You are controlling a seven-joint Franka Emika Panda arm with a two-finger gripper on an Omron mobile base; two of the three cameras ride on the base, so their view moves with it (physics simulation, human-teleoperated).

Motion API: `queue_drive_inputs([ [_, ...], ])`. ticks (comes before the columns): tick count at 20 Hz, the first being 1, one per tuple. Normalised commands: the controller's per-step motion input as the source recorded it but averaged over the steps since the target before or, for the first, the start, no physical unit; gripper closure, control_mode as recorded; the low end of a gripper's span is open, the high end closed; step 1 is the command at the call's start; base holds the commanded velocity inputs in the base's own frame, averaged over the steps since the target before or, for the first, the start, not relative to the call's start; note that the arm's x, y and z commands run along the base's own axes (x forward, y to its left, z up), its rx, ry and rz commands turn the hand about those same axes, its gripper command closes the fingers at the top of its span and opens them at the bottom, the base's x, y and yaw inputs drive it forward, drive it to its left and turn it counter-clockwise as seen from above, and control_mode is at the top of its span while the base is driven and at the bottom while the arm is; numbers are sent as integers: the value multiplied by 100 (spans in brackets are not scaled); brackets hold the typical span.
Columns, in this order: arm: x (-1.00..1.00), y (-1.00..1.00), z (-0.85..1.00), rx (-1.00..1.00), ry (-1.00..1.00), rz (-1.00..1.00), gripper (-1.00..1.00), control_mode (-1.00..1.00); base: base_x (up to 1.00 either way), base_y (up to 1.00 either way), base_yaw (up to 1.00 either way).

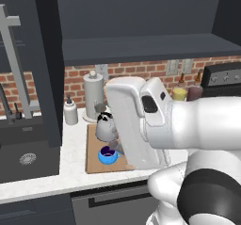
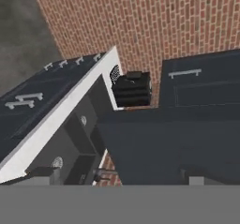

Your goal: Pick the kettle from the counter and place it on the tray. Then pick the mug from the cabinet and place it on the tray. Then close the cabinet doors.

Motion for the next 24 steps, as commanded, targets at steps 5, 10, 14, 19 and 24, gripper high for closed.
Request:
queue_drive_inputs([
  [5, -22, 74, 14, 0, -12, 9, -100, -100, 0, 0, 0],
  [10, -34, 45, 19, 0, -27, 1, -100, -100, 0, 0, 0],
  [14, -36, 36, 22, 0, -16, 0, -100, -100, 0, 0, 0],
  [19, -9, 48, 20, 0, -1, 0, -100, -100, 0, 0, 0],
  [24, 22, 62, 0, 0, 0, -2, -100, -100, 0, 0, 0],
])
